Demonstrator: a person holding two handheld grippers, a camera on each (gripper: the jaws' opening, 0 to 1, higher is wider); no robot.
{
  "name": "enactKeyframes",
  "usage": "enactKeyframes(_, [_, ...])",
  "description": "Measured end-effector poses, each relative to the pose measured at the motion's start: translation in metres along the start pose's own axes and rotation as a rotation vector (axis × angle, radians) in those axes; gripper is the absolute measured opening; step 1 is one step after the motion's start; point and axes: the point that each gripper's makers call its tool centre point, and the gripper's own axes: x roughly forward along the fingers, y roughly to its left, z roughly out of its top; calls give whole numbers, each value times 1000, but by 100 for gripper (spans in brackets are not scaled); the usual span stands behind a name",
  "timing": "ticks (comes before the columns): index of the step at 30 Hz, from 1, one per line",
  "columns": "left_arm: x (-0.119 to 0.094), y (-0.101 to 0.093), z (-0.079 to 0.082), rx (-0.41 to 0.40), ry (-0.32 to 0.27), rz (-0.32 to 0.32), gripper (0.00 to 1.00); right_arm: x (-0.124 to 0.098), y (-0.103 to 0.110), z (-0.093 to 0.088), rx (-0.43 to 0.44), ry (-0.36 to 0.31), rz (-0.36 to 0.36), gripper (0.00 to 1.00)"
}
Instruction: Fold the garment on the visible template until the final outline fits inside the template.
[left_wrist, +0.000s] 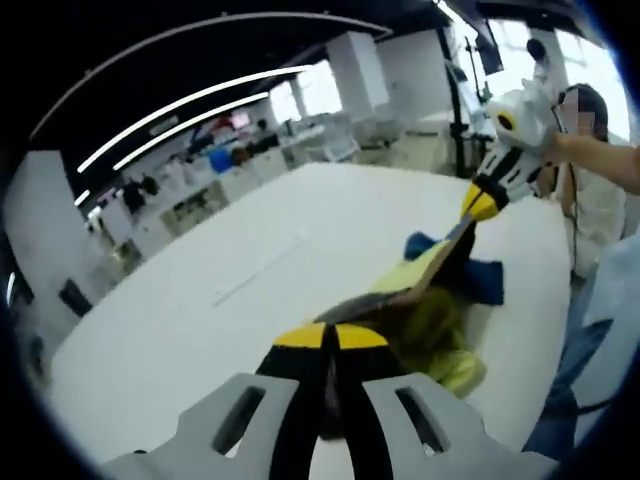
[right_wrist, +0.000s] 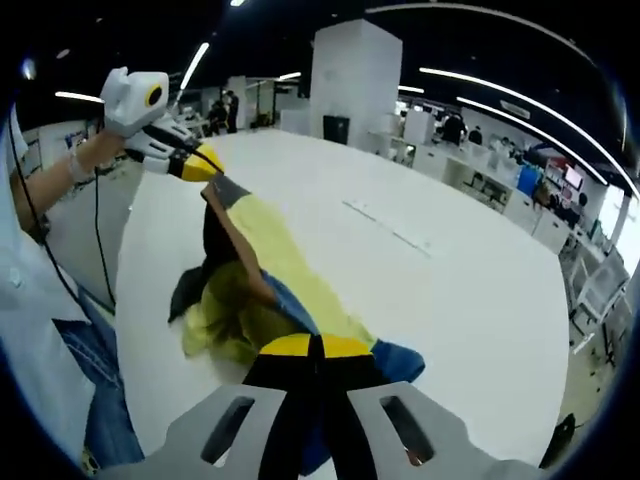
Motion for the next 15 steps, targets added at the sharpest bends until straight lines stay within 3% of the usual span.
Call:
enactKeyframes(6, [-10, 4, 5, -29, -1, -7, 0, -8, 1, 17, -19, -10, 14, 1])
enactKeyframes(9, [-14, 13, 9, -62, 16, 35, 0, -12, -2, 28, 1, -34, 17, 1])
enactKeyframes(15, [-21, 18, 27, -116, 8, 29, 0, -18, -7, 49, 31, -36, 40, 1])
